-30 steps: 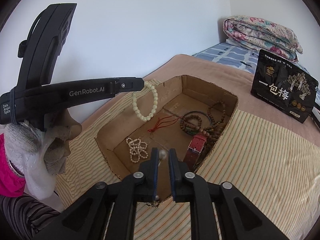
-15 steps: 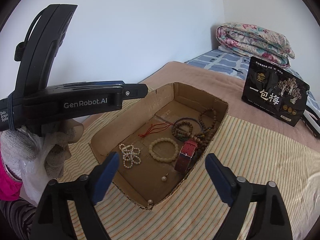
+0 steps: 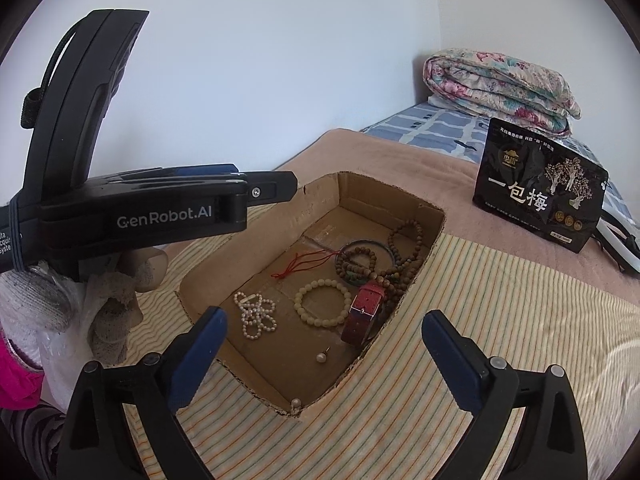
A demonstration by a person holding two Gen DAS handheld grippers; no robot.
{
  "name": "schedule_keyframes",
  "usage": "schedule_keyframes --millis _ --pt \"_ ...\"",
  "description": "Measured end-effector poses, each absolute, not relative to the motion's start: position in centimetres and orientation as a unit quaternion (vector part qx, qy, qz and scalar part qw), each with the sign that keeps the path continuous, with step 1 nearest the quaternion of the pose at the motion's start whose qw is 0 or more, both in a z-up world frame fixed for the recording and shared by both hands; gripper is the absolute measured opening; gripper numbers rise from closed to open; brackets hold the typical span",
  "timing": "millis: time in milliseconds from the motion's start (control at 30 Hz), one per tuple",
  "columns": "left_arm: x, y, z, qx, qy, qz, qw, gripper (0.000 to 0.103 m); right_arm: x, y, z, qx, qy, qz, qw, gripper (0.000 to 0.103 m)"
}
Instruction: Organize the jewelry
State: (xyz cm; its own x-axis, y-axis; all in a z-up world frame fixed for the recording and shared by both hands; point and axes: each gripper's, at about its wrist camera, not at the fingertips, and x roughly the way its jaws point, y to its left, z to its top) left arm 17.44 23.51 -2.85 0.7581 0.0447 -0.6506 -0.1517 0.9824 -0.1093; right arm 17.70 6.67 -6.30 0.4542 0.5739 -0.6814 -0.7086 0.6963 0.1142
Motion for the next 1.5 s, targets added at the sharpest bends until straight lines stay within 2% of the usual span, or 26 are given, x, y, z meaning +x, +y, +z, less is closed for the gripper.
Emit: schedule_keyframes --millis 667,767,933,1033,1333,1500 --pt "12.7 20.6 4.1 -0.062 0.286 0.063 0.954 0.068 15.6 2.5 -0.5 -0.077 0.316 0.348 0.879 0.1" --pt "11.8 20.0 5.2 -0.063 0.277 0.064 0.957 0.076 15.4 1.8 0.3 -0.077 0.309 0.342 0.884 0.103" --pt "10.0 18.4 6.6 -0.058 0.272 0.069 0.958 0.078 15.0 0.3 1.2 -0.075 0.3 0.335 0.89 0.103" --pt "8.9 17.6 6.9 -0.065 0.272 0.077 0.957 0.086 14.9 -0.7 1.5 -0.073 0.299 0.33 0.892 0.103" --pt "6.7 15.8 6.7 -0.048 0.266 0.104 0.957 0.088 15.4 -3.1 1.2 -0.071 0.299 0.311 0.899 0.103" --pt "6.2 15.1 6.8 -0.028 0.25 0.119 0.96 0.1 15.9 -3.9 0.8 -0.064 0.303 0.305 0.9 0.103"
